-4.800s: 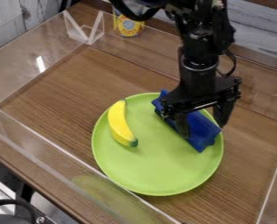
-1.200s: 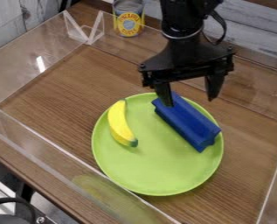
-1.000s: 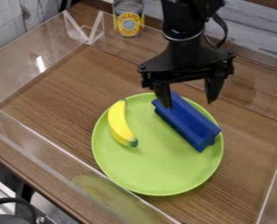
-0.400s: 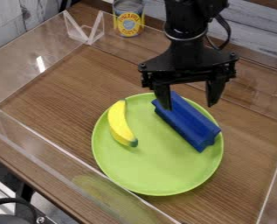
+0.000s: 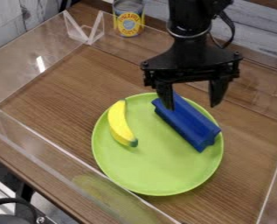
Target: Put the blue object in the green plate
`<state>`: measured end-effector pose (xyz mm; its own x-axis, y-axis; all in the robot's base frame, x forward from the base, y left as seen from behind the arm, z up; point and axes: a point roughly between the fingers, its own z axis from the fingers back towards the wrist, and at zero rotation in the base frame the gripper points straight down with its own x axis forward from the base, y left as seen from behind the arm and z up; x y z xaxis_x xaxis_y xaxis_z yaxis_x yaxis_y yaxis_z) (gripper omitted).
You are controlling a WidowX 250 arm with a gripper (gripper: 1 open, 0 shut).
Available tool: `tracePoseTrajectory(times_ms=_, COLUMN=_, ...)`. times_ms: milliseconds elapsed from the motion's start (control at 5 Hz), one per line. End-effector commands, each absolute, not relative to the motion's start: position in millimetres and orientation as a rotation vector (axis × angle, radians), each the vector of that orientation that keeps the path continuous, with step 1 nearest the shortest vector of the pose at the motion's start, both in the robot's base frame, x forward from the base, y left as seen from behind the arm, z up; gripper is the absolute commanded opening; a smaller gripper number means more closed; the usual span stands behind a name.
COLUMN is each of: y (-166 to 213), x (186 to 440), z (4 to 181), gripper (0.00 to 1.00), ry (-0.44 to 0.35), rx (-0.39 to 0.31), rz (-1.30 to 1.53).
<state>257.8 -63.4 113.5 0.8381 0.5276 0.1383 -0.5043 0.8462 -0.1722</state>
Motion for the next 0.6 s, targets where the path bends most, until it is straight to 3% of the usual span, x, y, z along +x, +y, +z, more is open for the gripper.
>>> tracePoseTrajectory(times_ms=0, y=-67.2, x=266.5, z=133.9, gripper=1.0, ry=-0.249, rx=-0.168, rz=0.536)
tracePoseTrajectory(times_ms=400, y=-63.8, x=267.2, z=132.5, gripper=1.0, ry=-0.242, rx=-0.156, rz=0.514)
